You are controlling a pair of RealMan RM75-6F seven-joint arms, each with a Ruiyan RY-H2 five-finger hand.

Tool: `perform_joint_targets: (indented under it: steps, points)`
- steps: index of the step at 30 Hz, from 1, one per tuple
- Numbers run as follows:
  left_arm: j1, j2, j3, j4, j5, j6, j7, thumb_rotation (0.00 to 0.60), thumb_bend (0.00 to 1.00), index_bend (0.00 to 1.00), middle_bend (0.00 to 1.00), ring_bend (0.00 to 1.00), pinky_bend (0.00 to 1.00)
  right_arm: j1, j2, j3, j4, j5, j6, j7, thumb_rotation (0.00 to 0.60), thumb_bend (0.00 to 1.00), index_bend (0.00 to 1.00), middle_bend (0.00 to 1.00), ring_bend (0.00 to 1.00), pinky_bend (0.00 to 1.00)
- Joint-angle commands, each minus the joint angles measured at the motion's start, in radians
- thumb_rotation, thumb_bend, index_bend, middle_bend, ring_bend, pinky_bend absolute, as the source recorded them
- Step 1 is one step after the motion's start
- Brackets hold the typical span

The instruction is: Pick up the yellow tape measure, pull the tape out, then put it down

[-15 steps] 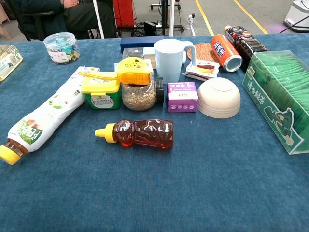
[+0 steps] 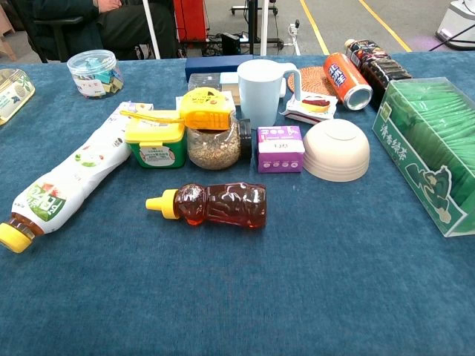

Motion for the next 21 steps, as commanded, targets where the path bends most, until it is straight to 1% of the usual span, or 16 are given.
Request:
perform_joint_targets:
  steps: [1,14,21]
  points:
    - [0.002,0.002,-0.001,0.002,0.0,0.003,-0.005,0.6,0.24,0.55,0.4,0.33,0.38,-0.003,0.0,-0.002,-0.001,-0.002,0.004,0.001,0.6,0.33,0.41,0.39,0.4,0.44]
    - [-0.001,0.008,0.0,0.004,0.006,0.0,-0.012,0.6,0.24,0.55,0.4,0.33,0.38,-0.005,0.002,-0.001,-0.002,-0.004,0.007,0.002,0.6,0.33,0.41,0.39,0.4,0.44]
    - [-0.027,0.041,-0.012,-0.008,0.012,-0.031,-0.014,0.6,0.24,0.55,0.4,0.33,0.38,-0.005,0.003,0.001,0.002,0.001,0.007,0.01,0.6,0.33,0.41,0.39,0.4,0.44]
